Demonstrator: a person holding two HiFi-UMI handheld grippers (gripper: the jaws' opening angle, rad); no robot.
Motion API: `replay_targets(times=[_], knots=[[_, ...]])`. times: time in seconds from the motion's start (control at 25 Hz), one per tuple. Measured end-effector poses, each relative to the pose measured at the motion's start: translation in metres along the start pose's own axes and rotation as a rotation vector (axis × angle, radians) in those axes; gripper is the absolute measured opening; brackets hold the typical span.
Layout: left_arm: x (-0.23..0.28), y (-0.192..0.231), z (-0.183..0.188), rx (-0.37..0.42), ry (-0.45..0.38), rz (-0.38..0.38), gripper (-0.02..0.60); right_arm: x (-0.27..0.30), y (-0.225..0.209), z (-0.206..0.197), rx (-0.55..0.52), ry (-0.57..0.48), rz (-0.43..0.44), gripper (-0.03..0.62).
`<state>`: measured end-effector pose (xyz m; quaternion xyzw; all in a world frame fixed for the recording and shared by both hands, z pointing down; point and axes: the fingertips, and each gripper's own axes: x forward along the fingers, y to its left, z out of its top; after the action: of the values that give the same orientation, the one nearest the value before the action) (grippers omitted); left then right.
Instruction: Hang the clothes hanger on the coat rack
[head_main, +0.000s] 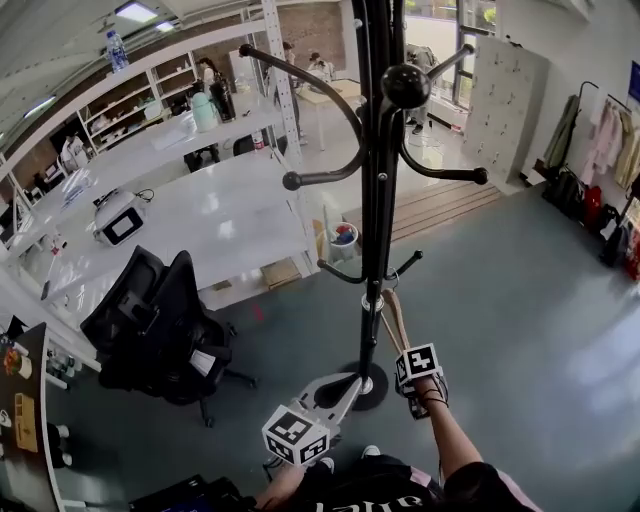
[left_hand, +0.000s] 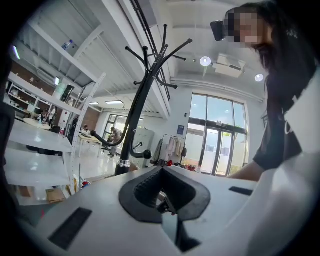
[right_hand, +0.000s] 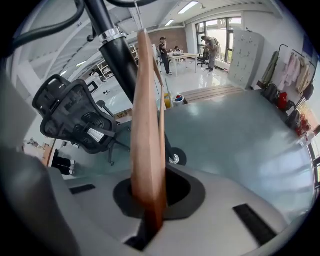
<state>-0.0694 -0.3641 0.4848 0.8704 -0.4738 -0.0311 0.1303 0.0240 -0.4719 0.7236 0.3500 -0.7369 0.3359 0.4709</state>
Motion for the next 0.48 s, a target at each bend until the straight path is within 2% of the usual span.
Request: replay_targets(times=[0.28,0.32,0.4,0.48], knots=[[-0.016,0.02,-0.001,-0.012,-0.001,0.071,0.0,0.012,0.007,0.011,-0.039,-0.049,-0.005,0.012],[-0.017,0.021,-0.001,-0.013,-0.002,0.073,0.0,0.01,0.007,0.013,-0.039,-0.061,-0.008,0.028],[-0.022,0.022,-0.001,-0.013,-0.002,0.072,0.0,0.001,0.01,0.016,-0.029,-0.104,-0.017,0.125],[-0.027,0.022,-0.002,-0.011,0.0,0.065,0.0,-0.014,0.013,0.017,-0.008,-0.171,-0.033,0.144]])
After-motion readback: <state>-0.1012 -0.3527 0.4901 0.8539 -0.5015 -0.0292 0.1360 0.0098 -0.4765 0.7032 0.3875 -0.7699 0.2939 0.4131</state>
